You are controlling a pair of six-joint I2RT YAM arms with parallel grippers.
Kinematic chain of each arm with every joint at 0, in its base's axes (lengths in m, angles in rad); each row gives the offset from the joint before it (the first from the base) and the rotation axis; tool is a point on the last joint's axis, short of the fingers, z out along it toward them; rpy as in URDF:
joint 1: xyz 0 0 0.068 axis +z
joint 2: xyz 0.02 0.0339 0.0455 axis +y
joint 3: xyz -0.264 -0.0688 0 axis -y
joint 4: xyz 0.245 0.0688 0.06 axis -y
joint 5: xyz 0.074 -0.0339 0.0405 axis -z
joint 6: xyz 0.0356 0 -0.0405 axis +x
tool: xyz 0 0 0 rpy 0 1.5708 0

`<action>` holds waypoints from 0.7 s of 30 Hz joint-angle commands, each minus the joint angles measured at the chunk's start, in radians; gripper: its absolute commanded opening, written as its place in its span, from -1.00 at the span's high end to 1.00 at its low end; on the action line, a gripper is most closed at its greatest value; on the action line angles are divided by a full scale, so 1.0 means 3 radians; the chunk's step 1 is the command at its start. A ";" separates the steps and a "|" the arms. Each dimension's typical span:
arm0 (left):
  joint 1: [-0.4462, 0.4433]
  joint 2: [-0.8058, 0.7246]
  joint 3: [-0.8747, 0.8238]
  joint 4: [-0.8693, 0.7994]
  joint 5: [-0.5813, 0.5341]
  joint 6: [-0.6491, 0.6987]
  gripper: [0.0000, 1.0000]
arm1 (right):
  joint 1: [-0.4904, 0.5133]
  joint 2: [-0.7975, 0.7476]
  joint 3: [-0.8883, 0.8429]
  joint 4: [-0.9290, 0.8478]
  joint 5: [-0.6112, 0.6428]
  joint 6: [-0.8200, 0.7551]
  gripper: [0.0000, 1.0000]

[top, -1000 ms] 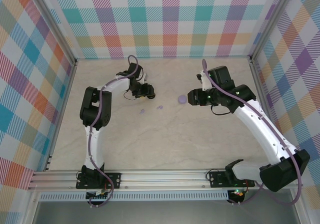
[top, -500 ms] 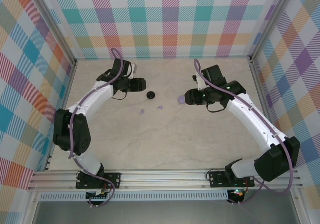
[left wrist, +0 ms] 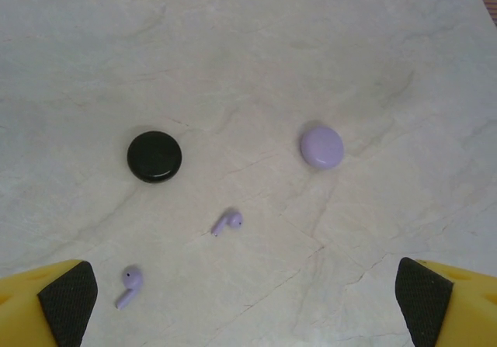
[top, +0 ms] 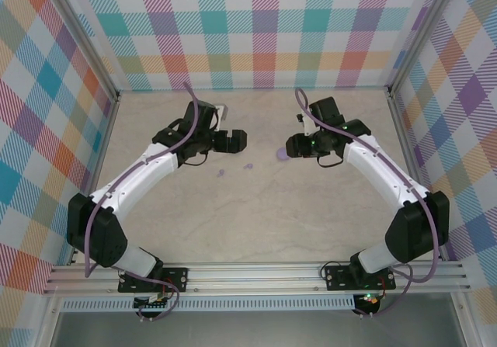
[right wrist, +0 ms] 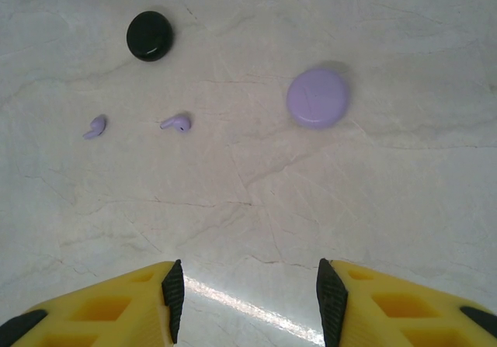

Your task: Insert the wireless bluetooth earbuds into the charging case

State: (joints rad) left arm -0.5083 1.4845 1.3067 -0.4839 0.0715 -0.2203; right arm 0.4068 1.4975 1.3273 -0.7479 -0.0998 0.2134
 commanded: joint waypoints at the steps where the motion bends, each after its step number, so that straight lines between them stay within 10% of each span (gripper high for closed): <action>1: -0.0018 -0.0096 0.0083 -0.0145 -0.0197 0.0008 -1.00 | -0.0045 0.0059 0.0004 0.0098 -0.0078 -0.0102 -0.02; 7: -0.0013 -0.0349 -0.0335 0.0242 -0.0338 -0.0284 -1.00 | -0.0168 0.0304 0.0015 0.0230 -0.0203 -0.0146 -0.02; 21: -0.0032 0.0698 0.0182 0.0241 0.0780 -0.0681 -0.89 | -0.0521 0.1394 0.0708 0.0135 -0.0704 -0.0247 0.04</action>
State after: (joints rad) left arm -0.5106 1.6451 1.2976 -0.4145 0.2031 -0.3798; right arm 0.2653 1.8725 1.4696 -0.6994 -0.2413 0.1661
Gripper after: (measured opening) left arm 0.955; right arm 0.486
